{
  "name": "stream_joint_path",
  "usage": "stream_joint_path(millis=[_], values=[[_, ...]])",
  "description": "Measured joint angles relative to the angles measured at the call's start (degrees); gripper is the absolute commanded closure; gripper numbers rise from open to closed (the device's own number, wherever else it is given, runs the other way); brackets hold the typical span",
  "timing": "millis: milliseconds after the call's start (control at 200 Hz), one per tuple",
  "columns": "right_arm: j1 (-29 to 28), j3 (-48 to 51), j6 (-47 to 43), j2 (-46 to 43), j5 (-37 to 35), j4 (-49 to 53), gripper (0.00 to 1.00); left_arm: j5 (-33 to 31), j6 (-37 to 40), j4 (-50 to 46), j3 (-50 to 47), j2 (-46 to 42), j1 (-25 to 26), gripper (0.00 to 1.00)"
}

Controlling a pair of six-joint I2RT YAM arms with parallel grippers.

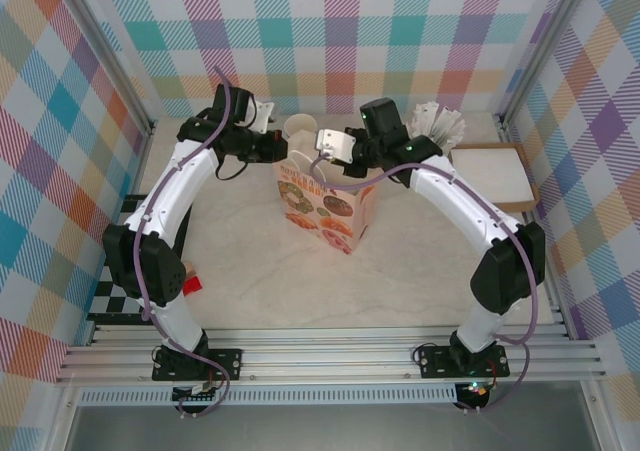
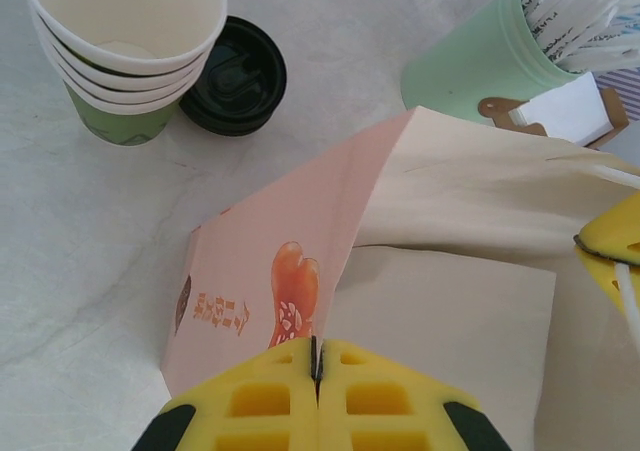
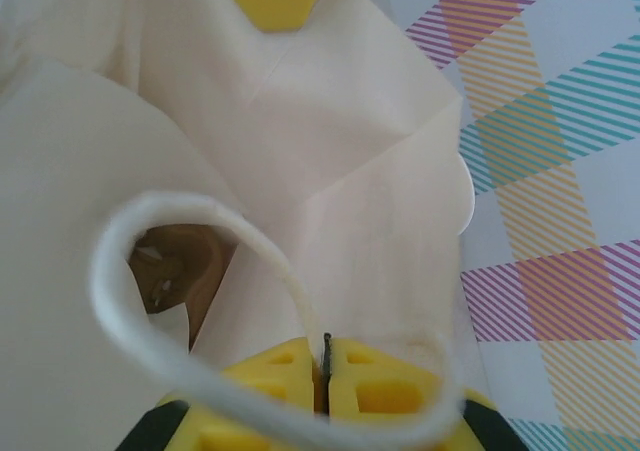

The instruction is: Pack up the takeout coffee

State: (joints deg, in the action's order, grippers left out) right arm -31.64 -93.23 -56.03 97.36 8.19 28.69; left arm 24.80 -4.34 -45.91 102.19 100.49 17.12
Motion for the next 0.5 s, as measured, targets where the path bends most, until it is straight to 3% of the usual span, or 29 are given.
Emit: stream_joint_path(millis=[500], values=[[6.1, 6.4, 9.2, -9.0, 6.7, -0.8, 0.92, -5.2, -4.0, 1.9, -2.6, -1.8, -1.8, 1.00]])
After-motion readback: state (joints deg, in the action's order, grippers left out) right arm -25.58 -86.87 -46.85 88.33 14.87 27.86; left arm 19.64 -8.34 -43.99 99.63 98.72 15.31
